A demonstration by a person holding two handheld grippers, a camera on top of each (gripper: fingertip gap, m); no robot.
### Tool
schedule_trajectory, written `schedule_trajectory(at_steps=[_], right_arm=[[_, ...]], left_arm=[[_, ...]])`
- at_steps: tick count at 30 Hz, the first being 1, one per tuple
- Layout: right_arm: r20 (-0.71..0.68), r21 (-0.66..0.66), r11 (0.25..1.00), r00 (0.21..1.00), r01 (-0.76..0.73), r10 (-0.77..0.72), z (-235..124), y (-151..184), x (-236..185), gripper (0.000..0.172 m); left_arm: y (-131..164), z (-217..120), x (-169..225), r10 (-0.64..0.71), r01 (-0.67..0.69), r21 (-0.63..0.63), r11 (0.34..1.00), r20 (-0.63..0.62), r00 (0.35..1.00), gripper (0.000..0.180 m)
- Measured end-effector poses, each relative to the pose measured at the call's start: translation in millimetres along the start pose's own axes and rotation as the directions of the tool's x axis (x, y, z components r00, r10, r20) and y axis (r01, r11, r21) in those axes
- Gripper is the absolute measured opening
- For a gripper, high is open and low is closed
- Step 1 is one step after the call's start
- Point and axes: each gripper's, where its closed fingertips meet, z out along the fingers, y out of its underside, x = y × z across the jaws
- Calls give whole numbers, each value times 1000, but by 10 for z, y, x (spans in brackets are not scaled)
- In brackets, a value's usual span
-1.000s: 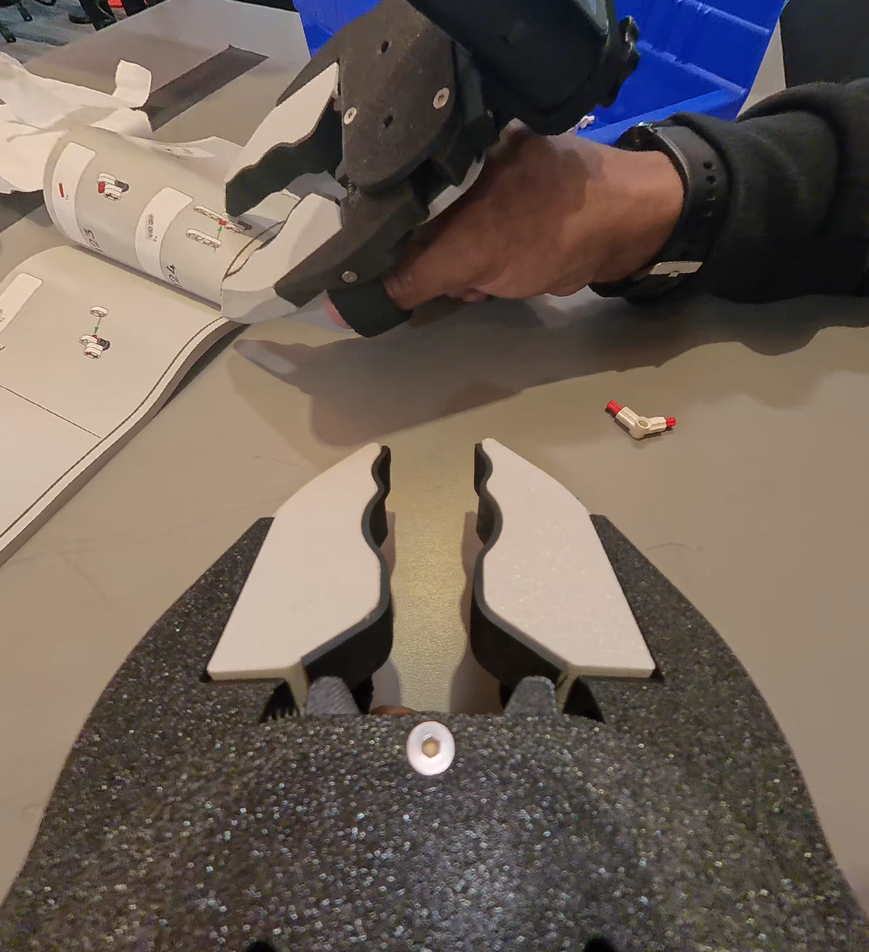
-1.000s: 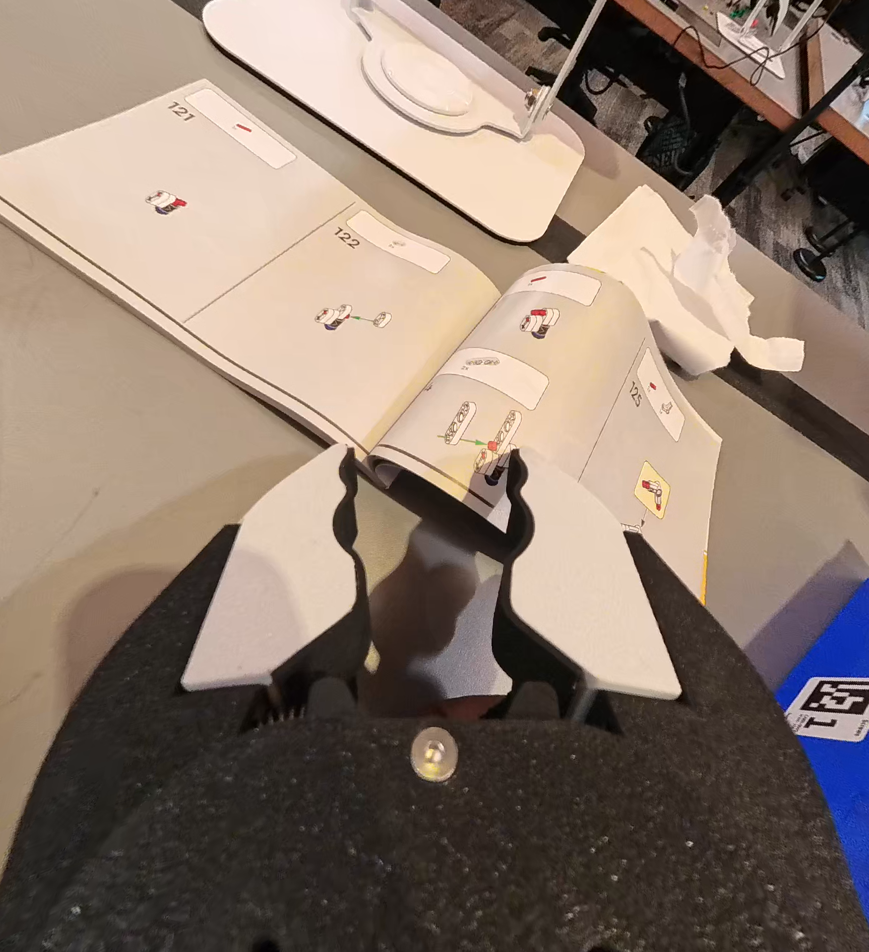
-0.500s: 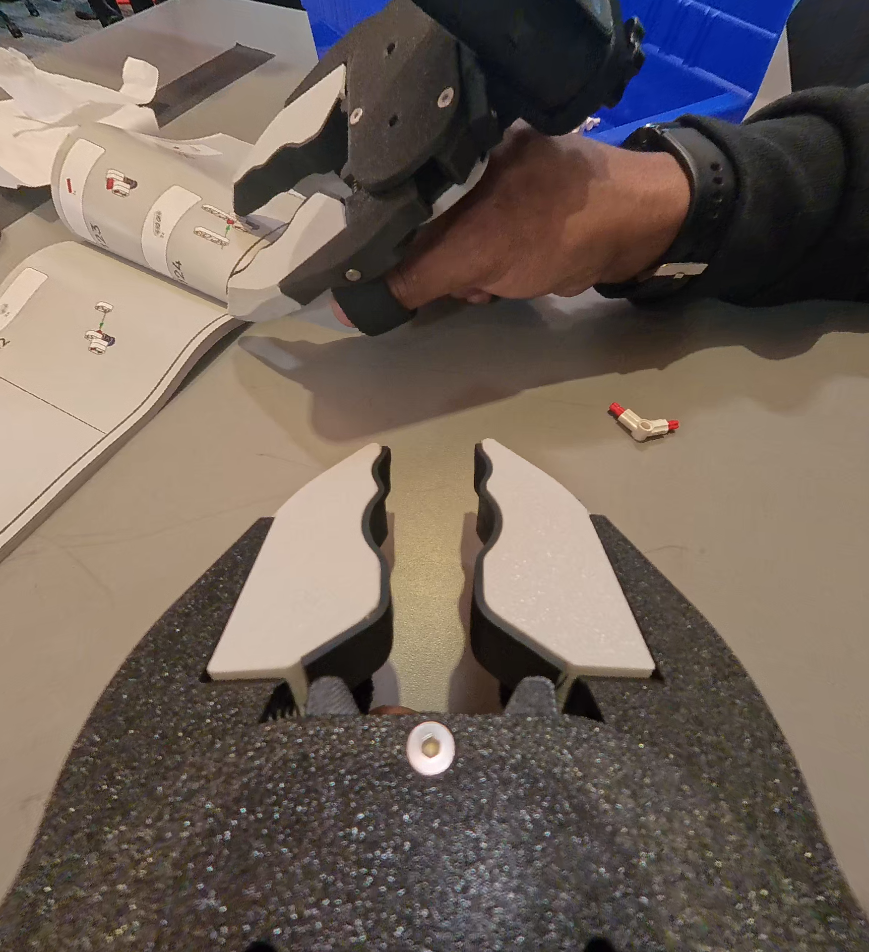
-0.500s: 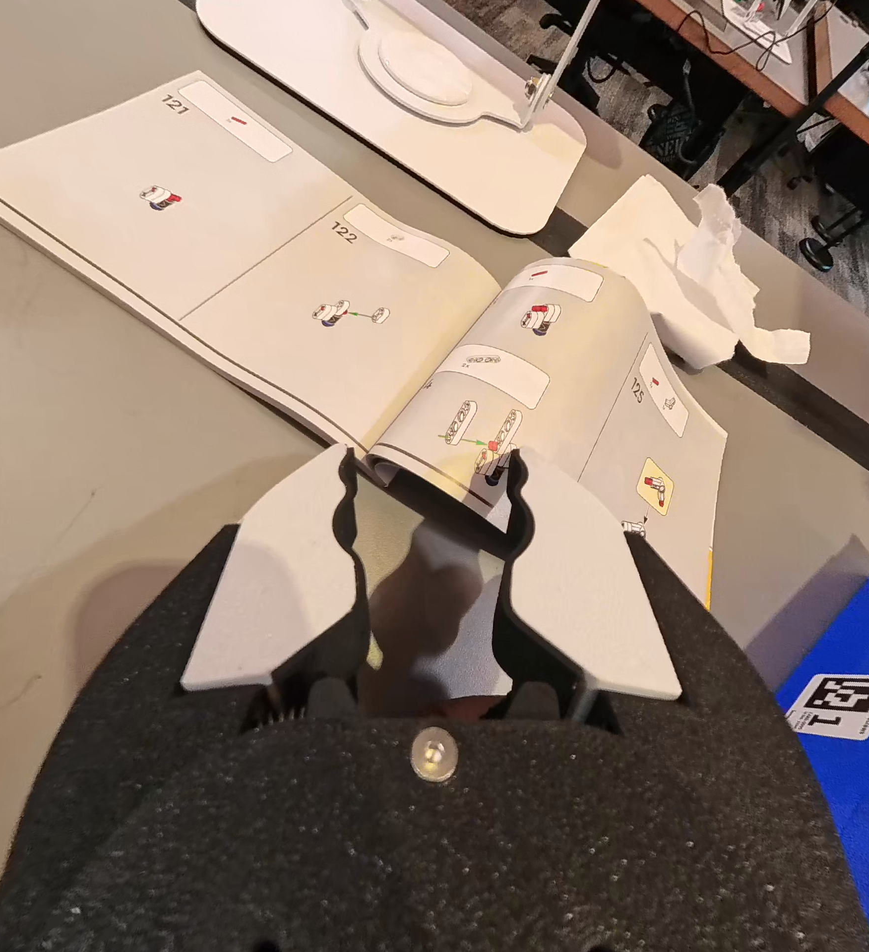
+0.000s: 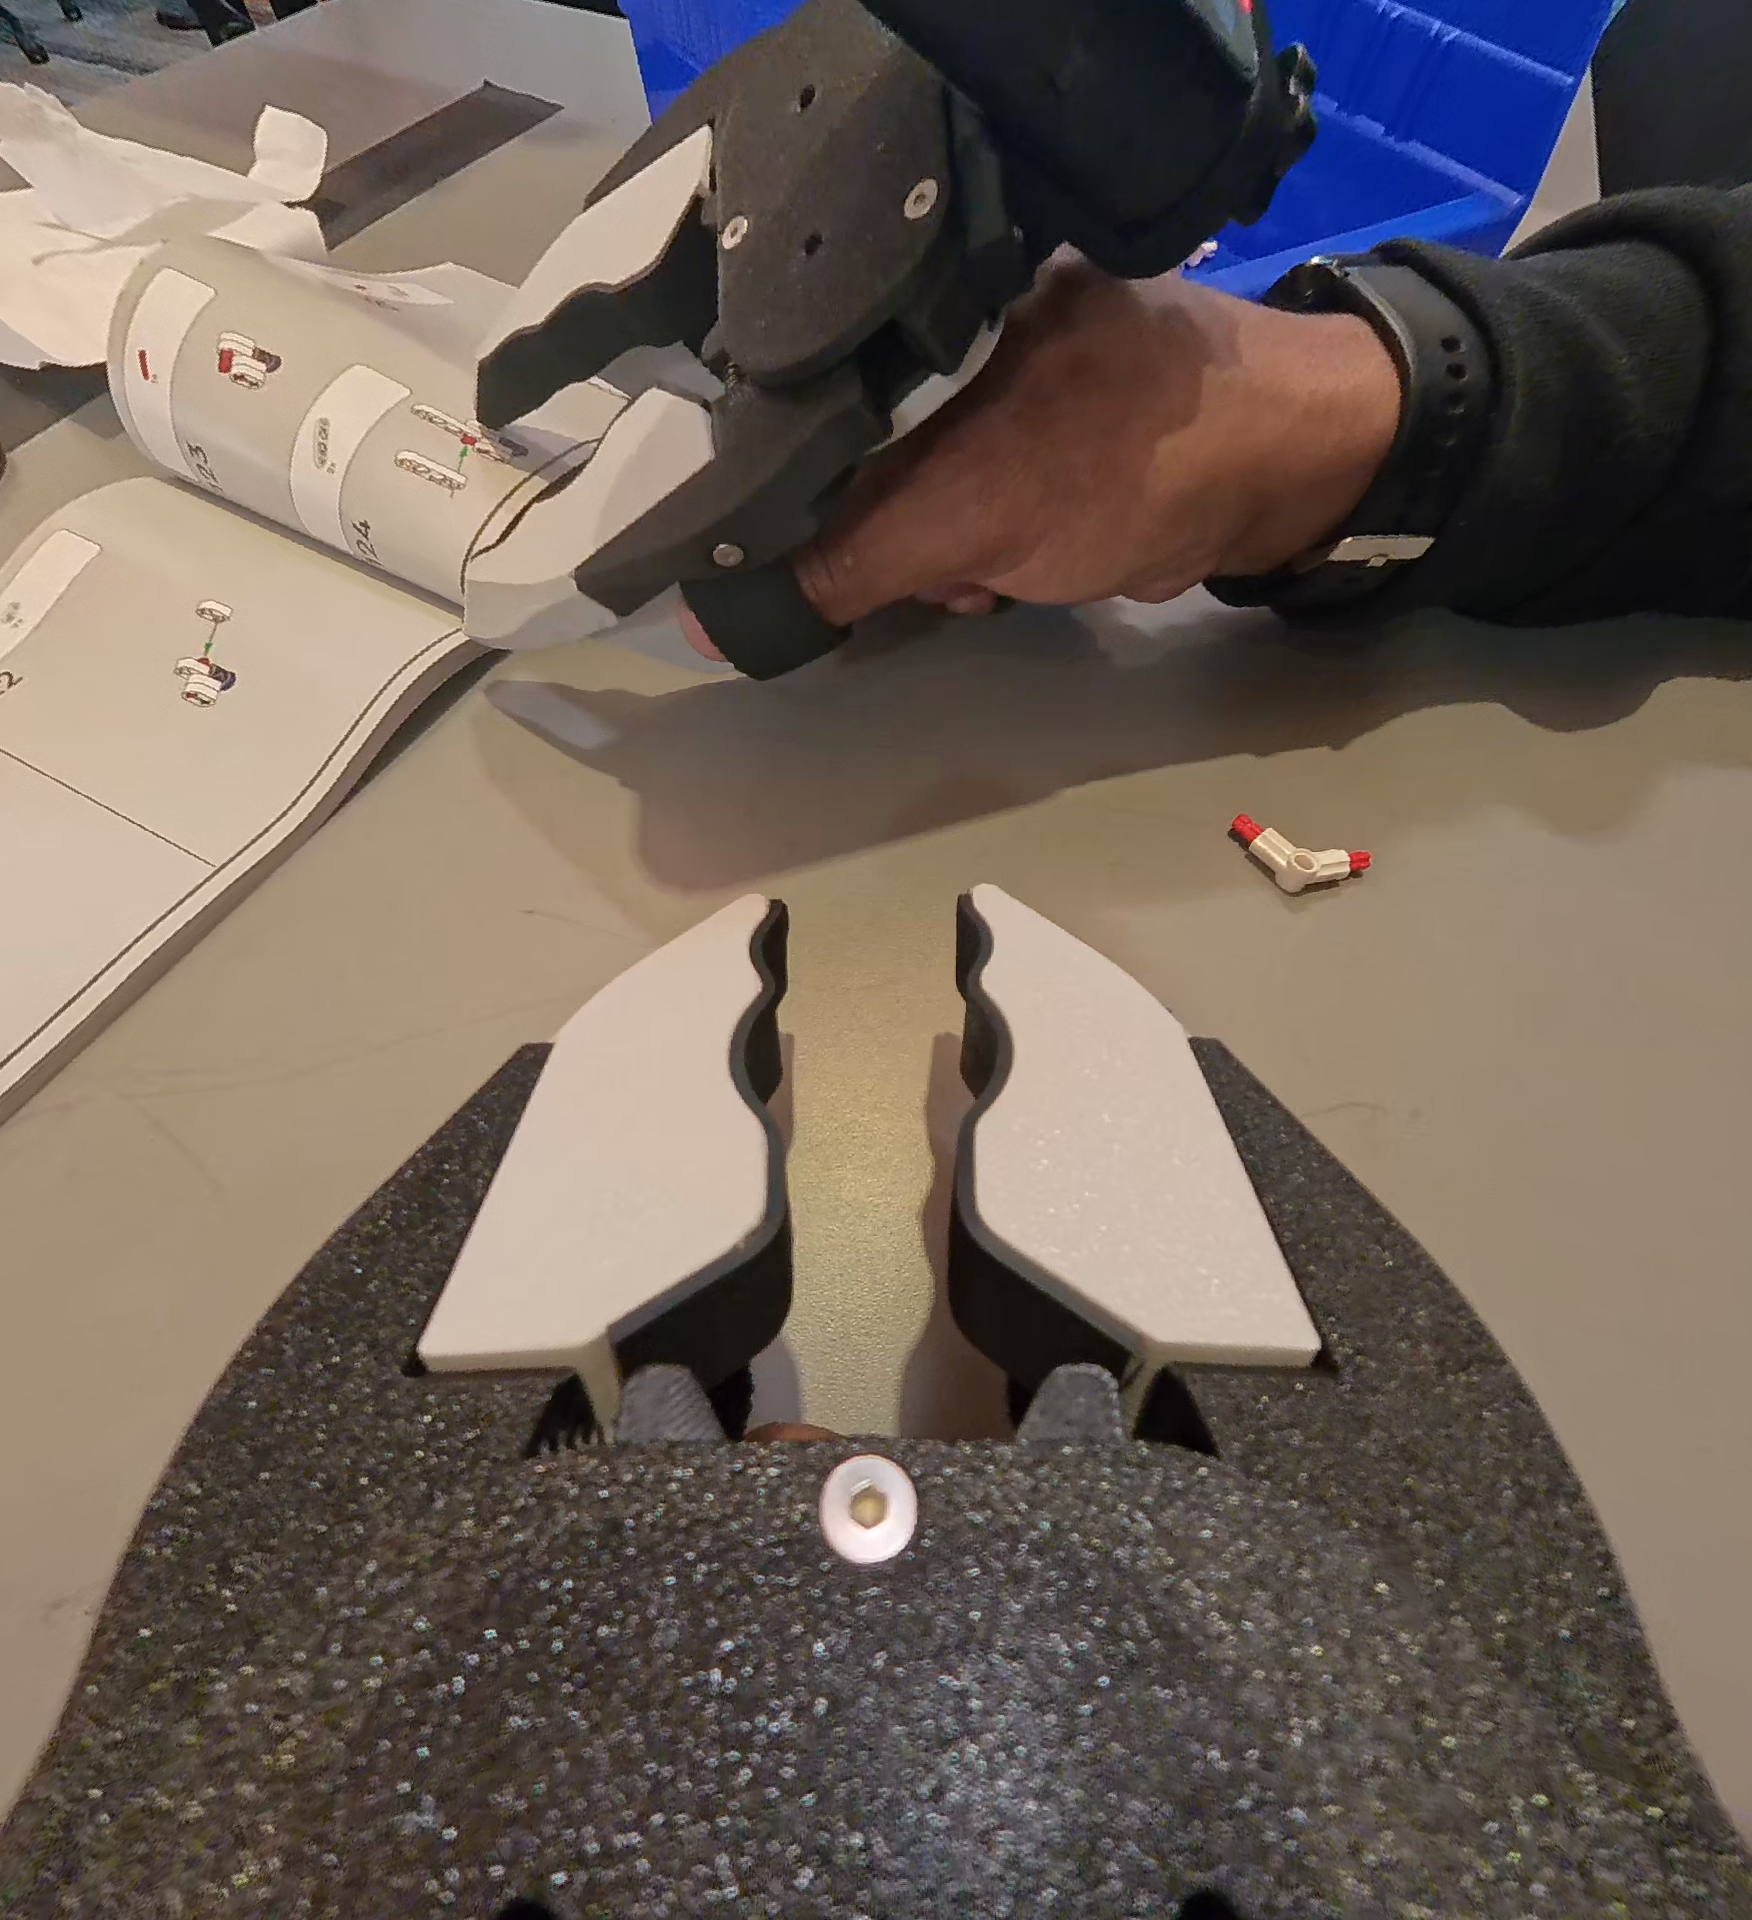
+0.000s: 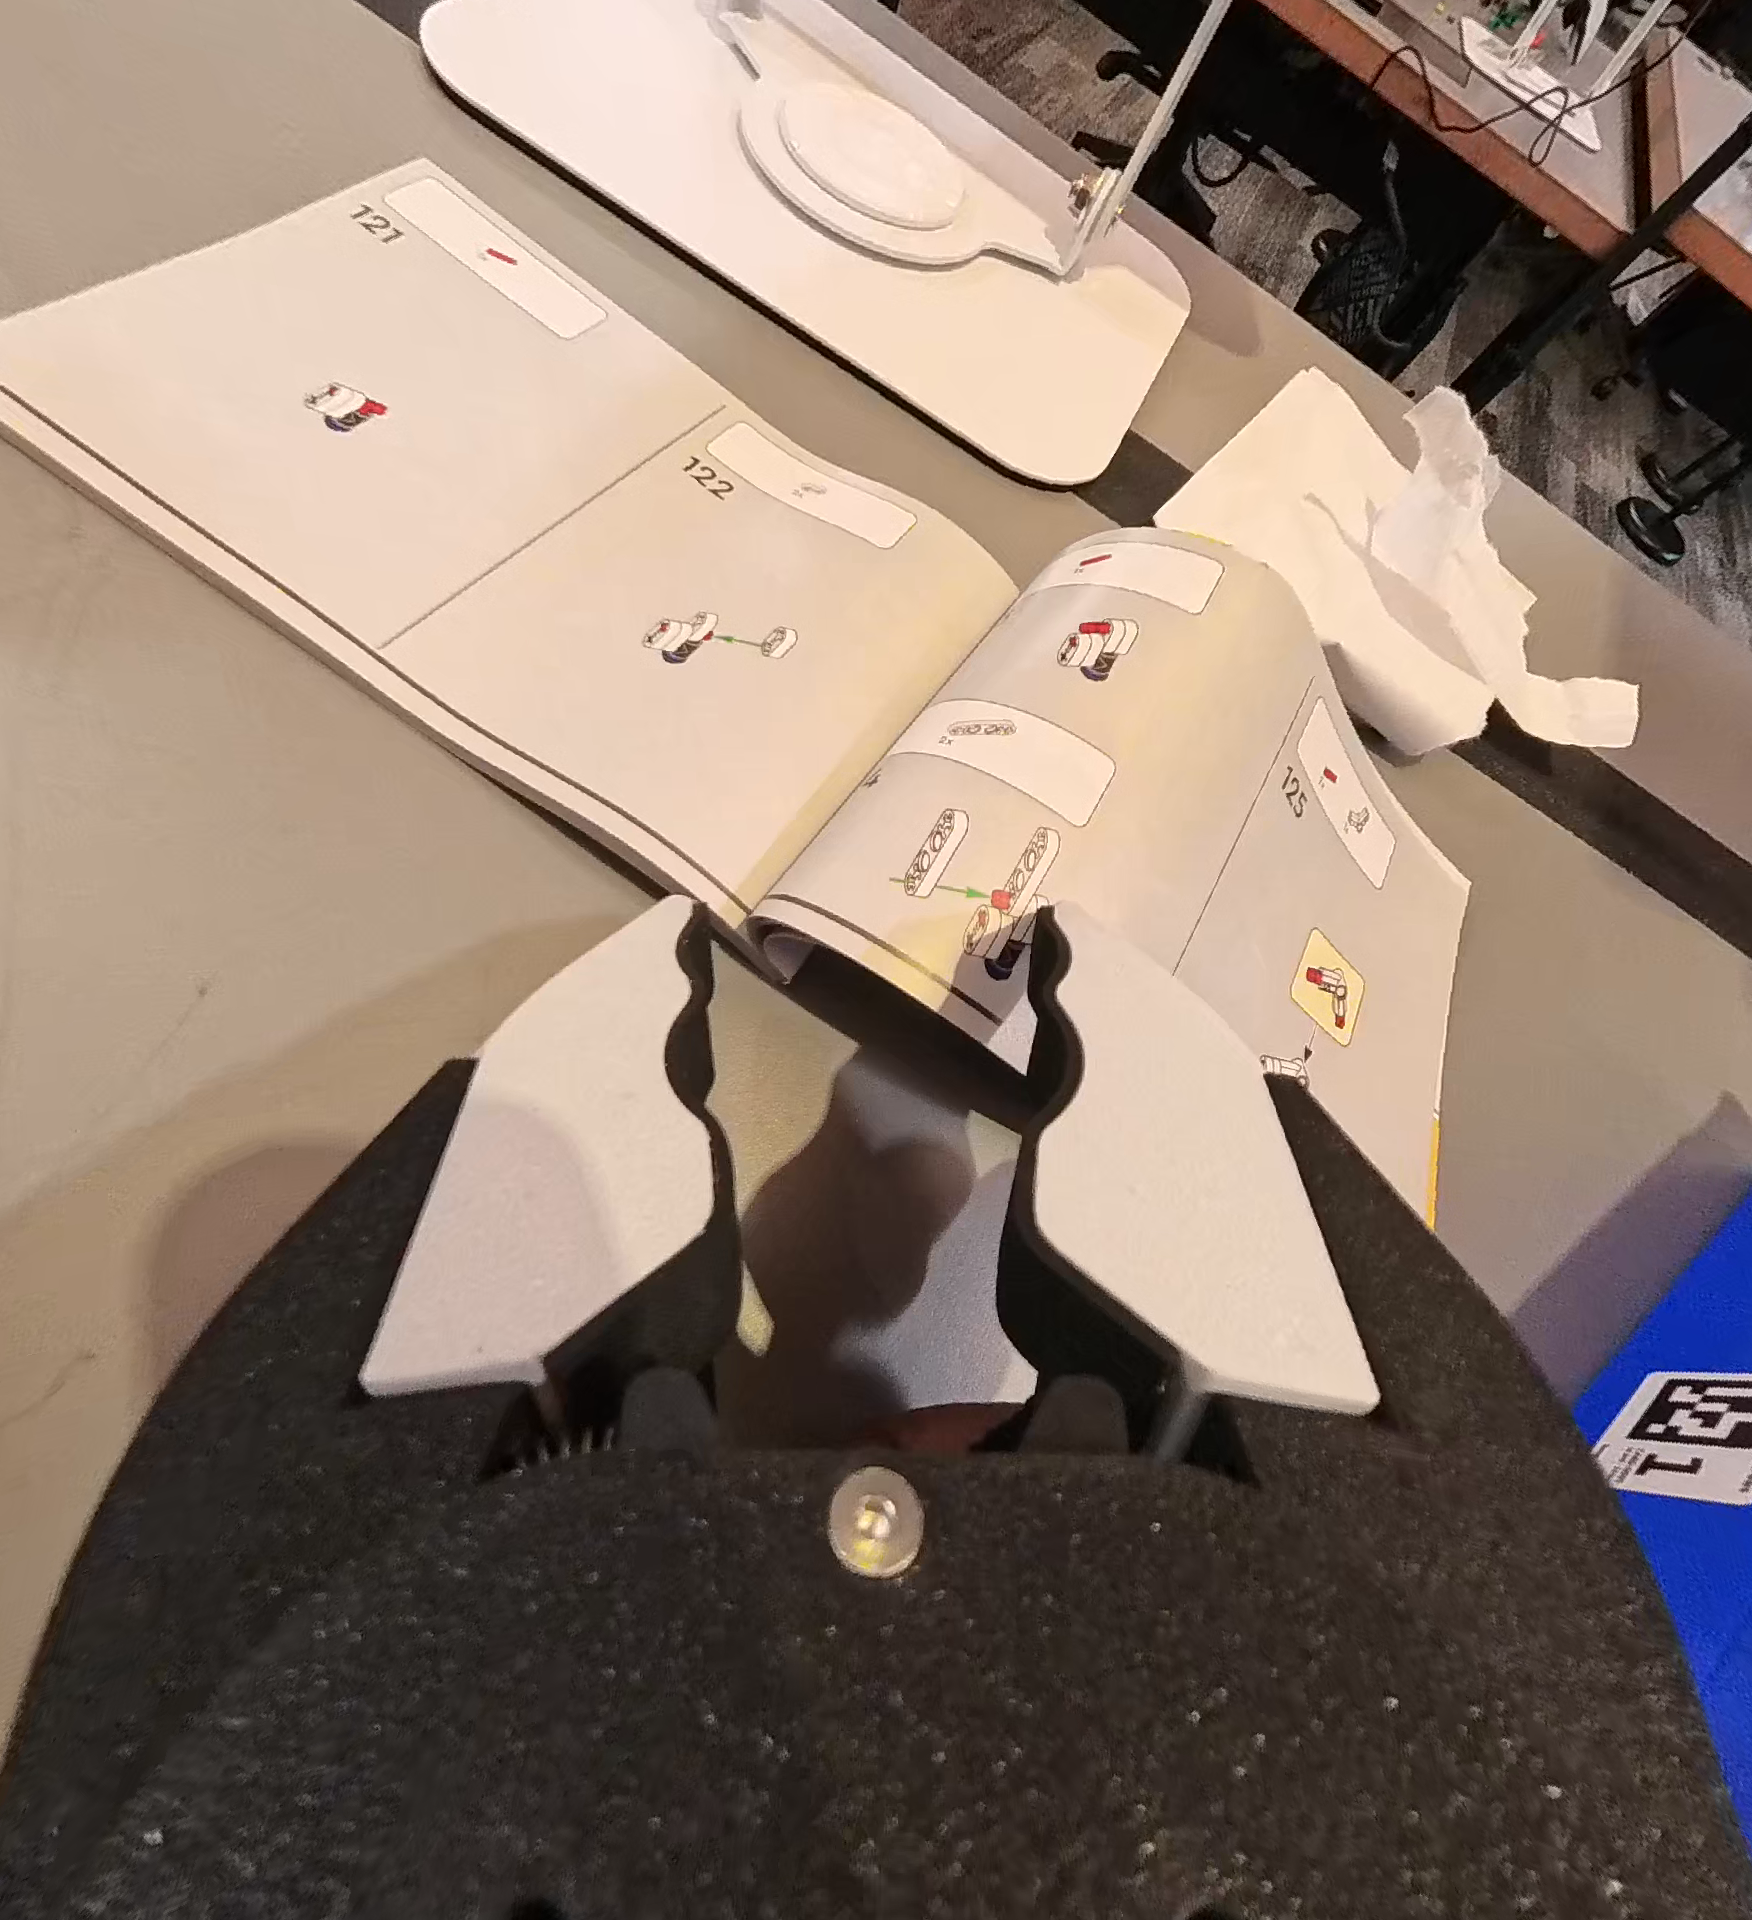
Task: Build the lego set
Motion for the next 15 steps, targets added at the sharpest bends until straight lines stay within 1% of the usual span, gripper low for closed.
schedule_trajectory(at_steps=[15], right_arm=[[3, 7, 1000, 1000, -1, 1, -6, -4, -3, 59]], left_arm=[[3, 2, 4, 3, -3, -3, 1000, 1, 1000, 31]])
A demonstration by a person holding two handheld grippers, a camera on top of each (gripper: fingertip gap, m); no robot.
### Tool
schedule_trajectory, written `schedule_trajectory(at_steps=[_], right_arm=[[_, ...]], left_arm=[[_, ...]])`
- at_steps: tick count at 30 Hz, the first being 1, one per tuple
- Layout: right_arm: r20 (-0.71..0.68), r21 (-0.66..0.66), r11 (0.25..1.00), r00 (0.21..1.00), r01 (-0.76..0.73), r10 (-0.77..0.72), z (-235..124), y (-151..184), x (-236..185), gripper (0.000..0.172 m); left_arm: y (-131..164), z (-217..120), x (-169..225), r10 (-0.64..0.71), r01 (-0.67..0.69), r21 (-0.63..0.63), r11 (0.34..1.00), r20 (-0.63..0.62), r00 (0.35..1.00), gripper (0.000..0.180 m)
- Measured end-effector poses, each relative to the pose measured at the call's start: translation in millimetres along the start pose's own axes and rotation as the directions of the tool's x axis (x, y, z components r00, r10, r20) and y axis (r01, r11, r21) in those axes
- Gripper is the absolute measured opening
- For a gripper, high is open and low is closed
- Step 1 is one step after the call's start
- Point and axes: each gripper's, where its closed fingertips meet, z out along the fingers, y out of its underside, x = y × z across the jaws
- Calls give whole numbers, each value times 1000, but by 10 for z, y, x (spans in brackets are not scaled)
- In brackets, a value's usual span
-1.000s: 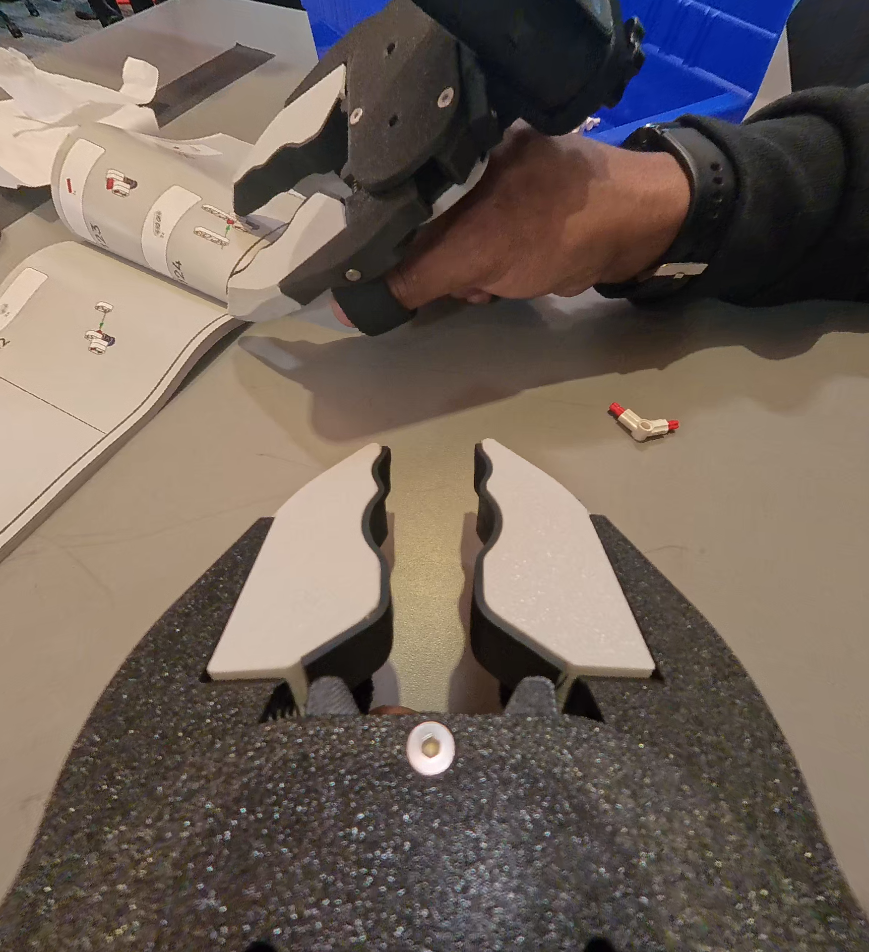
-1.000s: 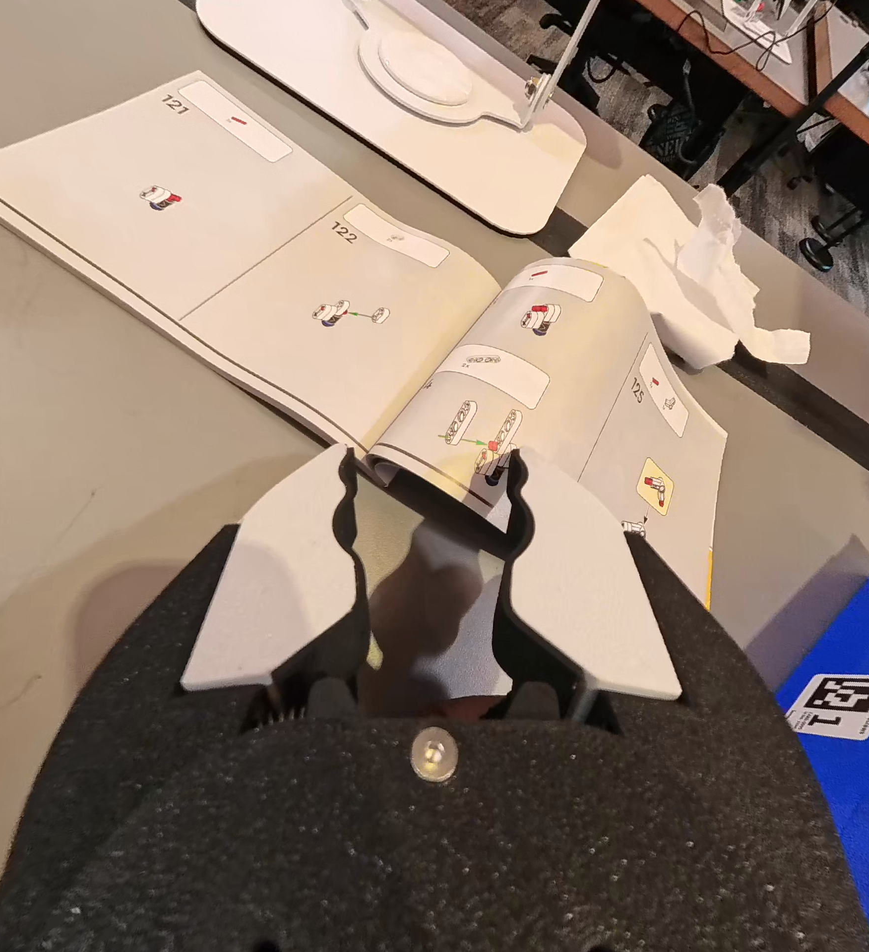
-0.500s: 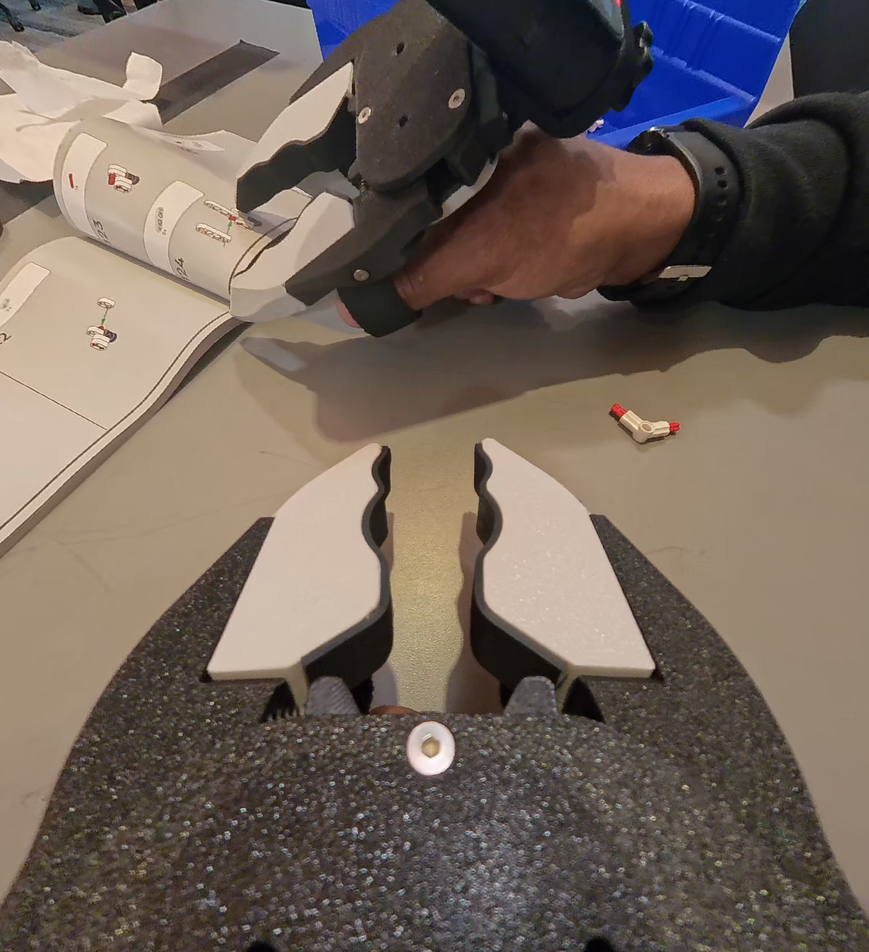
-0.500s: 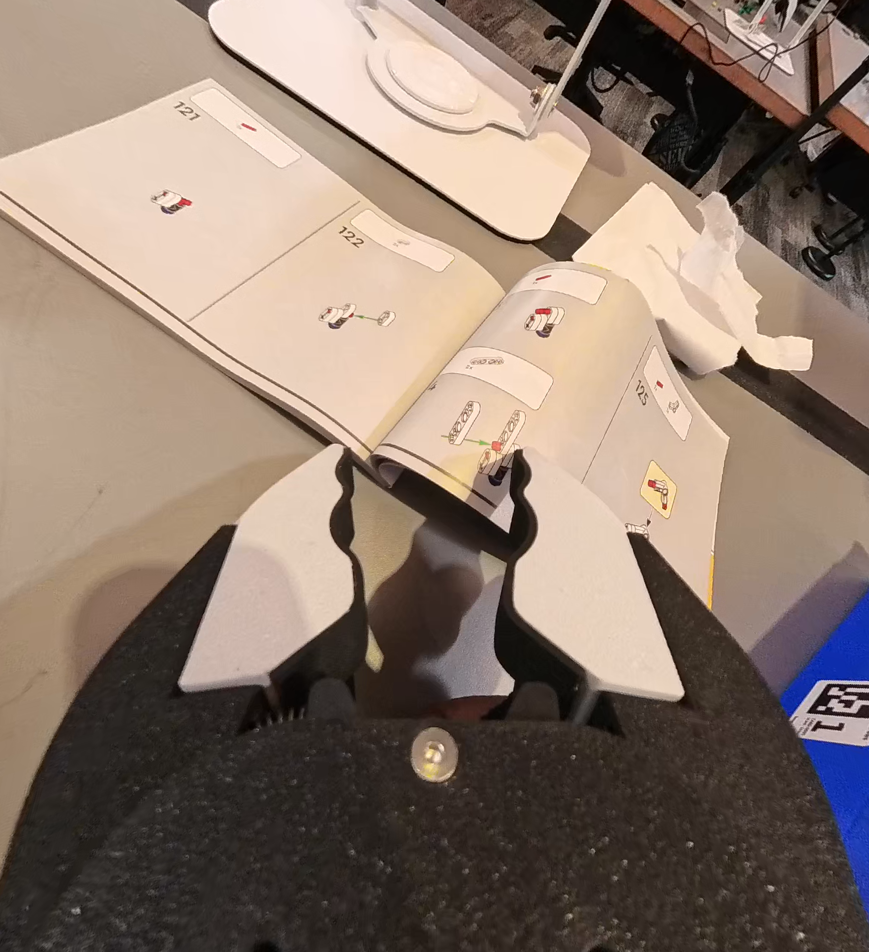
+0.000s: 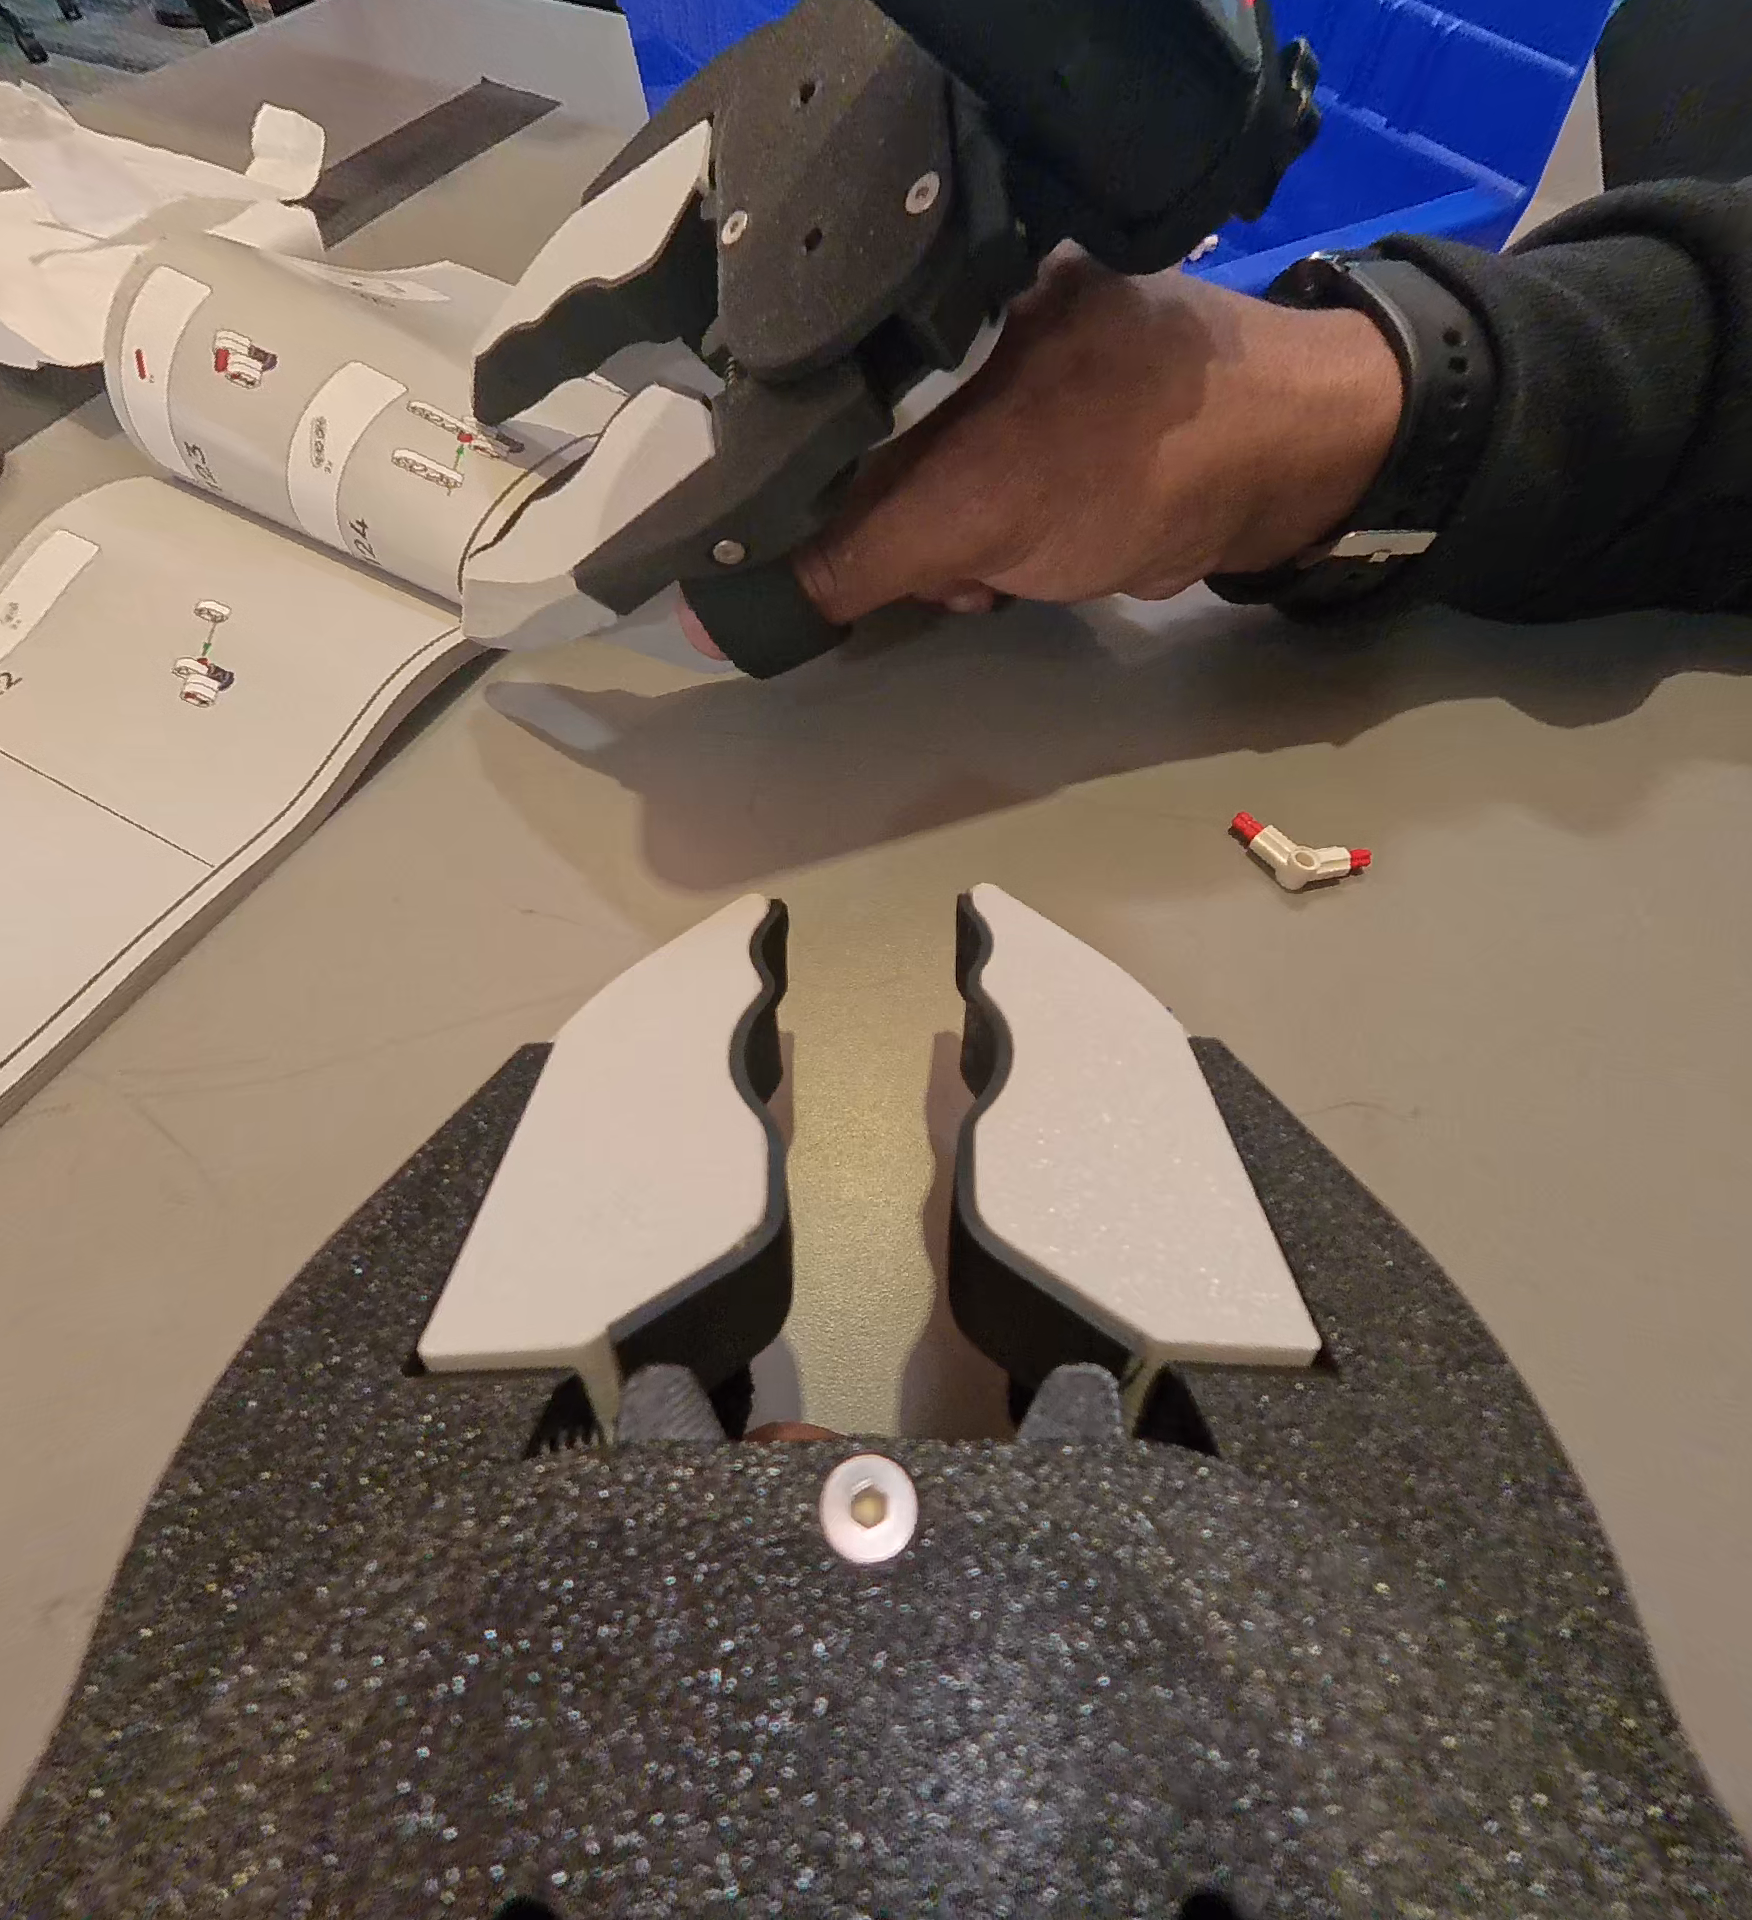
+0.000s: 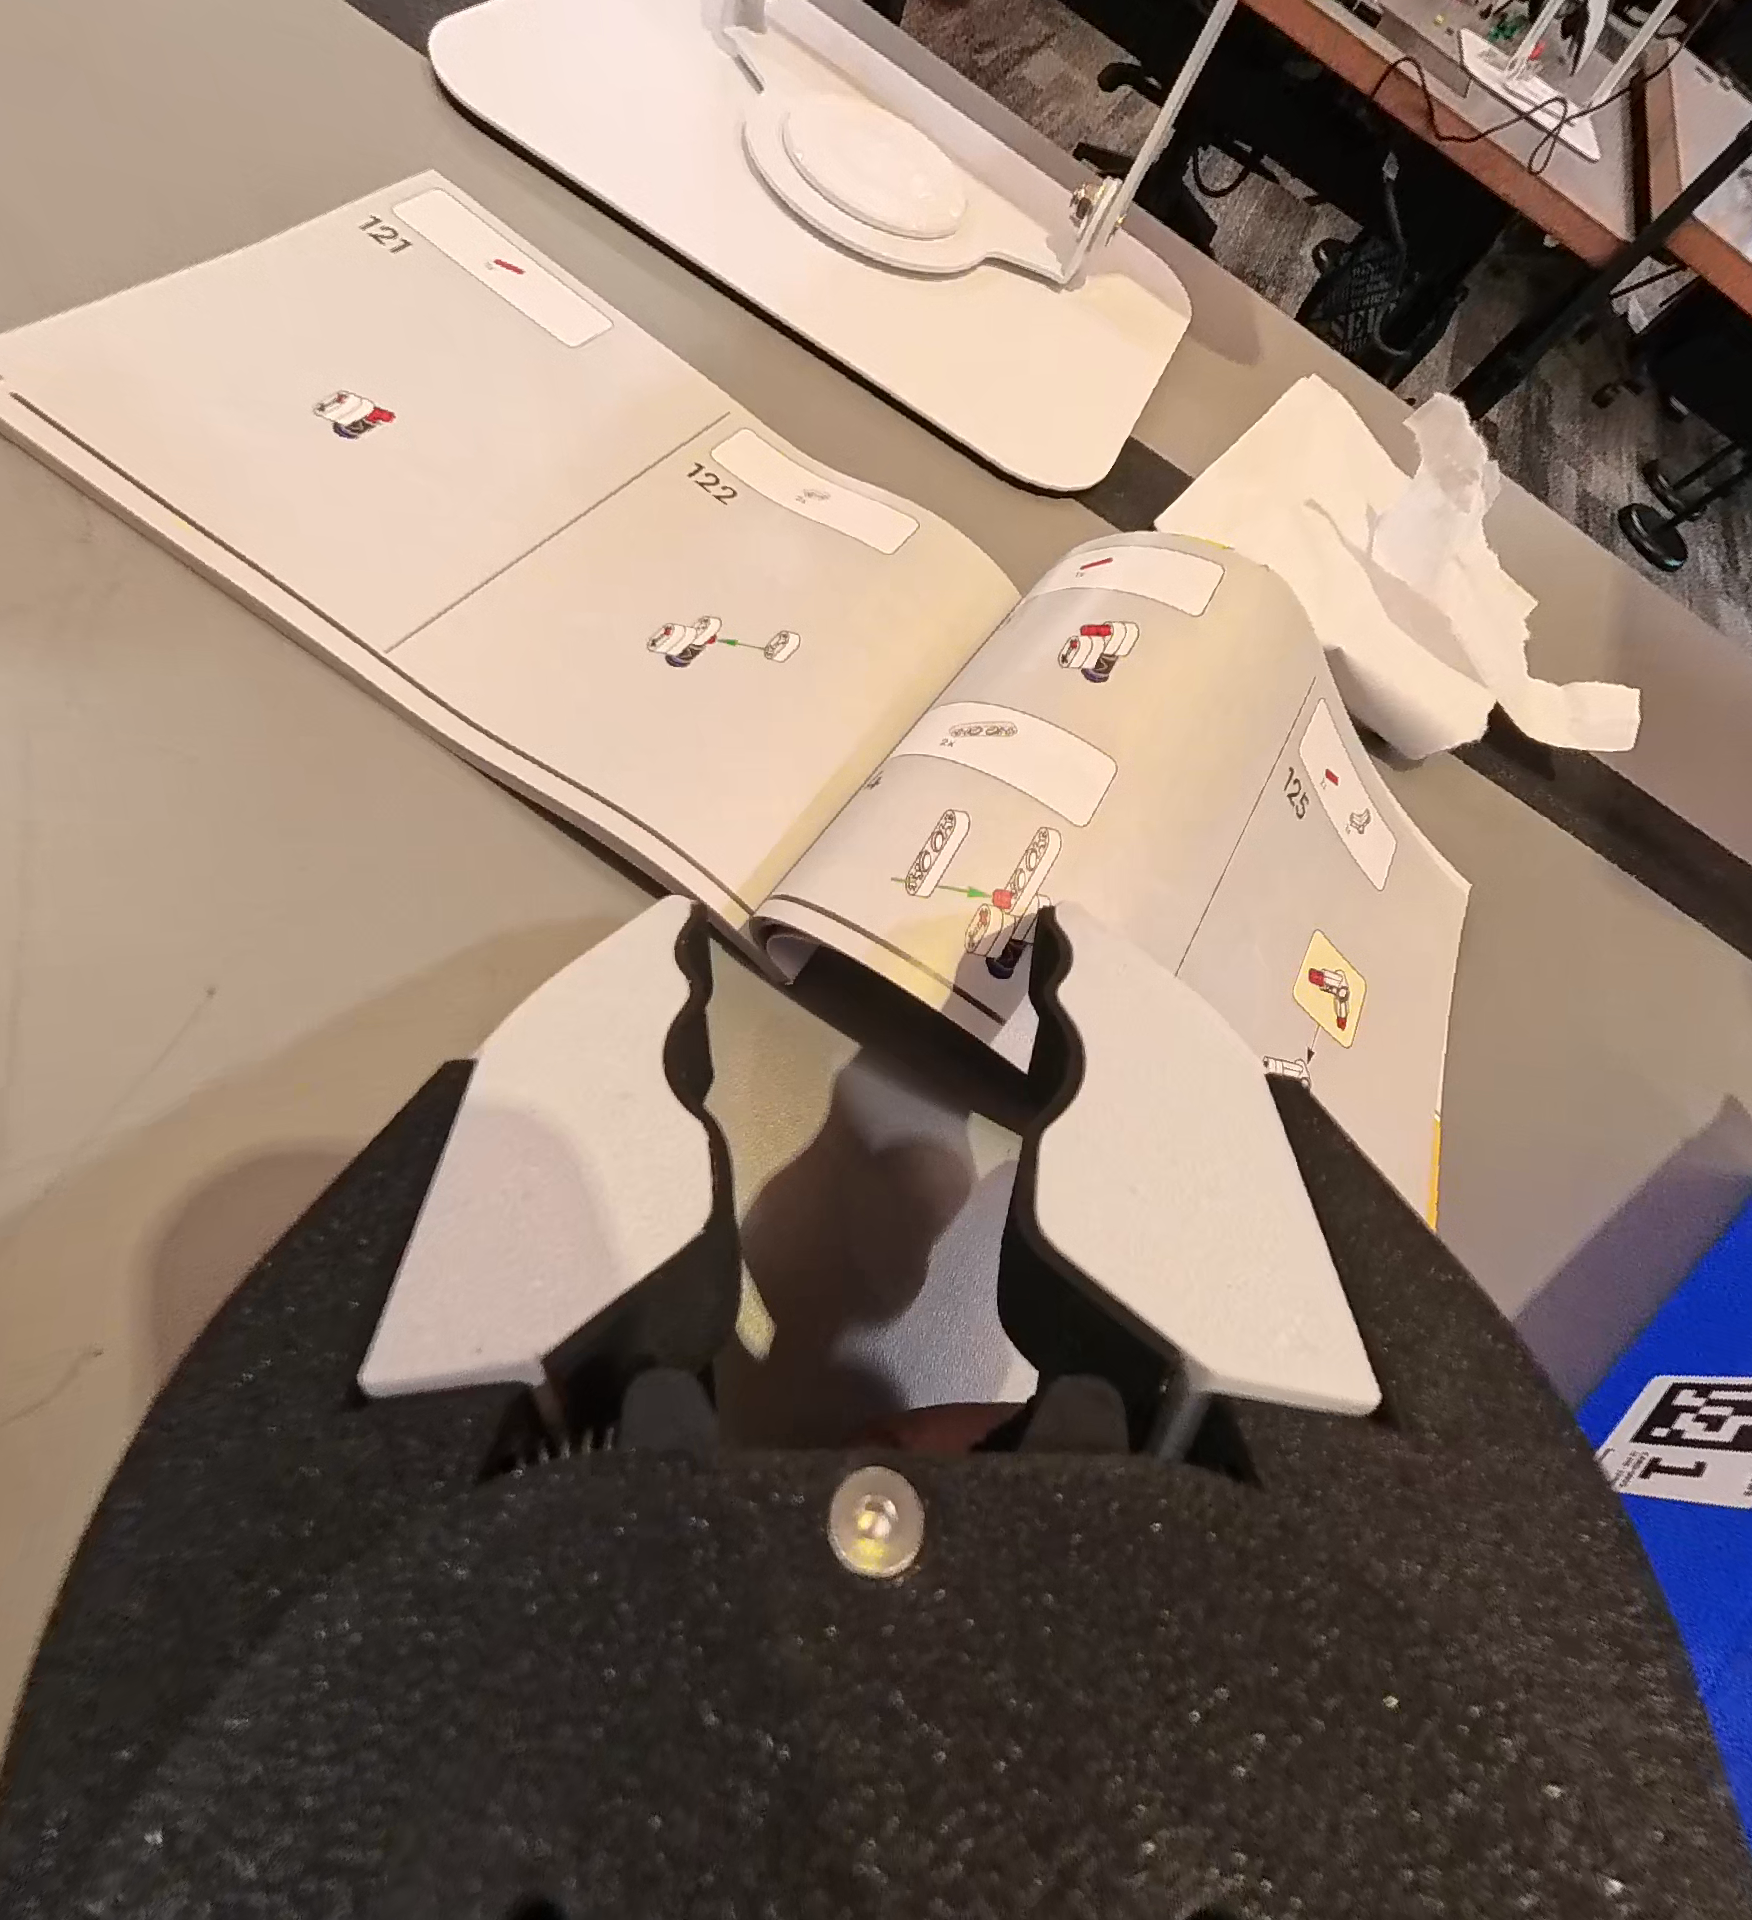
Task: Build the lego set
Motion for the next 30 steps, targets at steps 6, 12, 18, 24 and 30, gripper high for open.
schedule_trajectory(at_steps=[6, 12, 18, 24, 30], right_arm=[[1, 2, 1000, 1000, 1, -1, -1, -2, -2, 59], [1, 6, 1000, 1000, 6, -6, -1, -6, -6, 59], [2, 8, 1000, 1000, 7, -7, -3, -8, -8, 59], [-8, 53, 998, 999, 46, -46, -39, -57, -34, 59], [-48, 139, 963, 973, 231, -226, -127, -140, -196, 56]], left_arm=[[0, -2, -1, 0, 0, 0, 1000, 0, 1000, 31], [2, 2, 1, 1, -1, -2, 1000, -1, 1000, 31], [3, 2, -2, 3, -3, -3, 1000, 2, 1000, 31], [6, 3, 4, 12, -12, -5, 1000, 5, 1000, 31], [6, 4, -2, 5, -5, -4, 1000, 2, 1000, 31]])
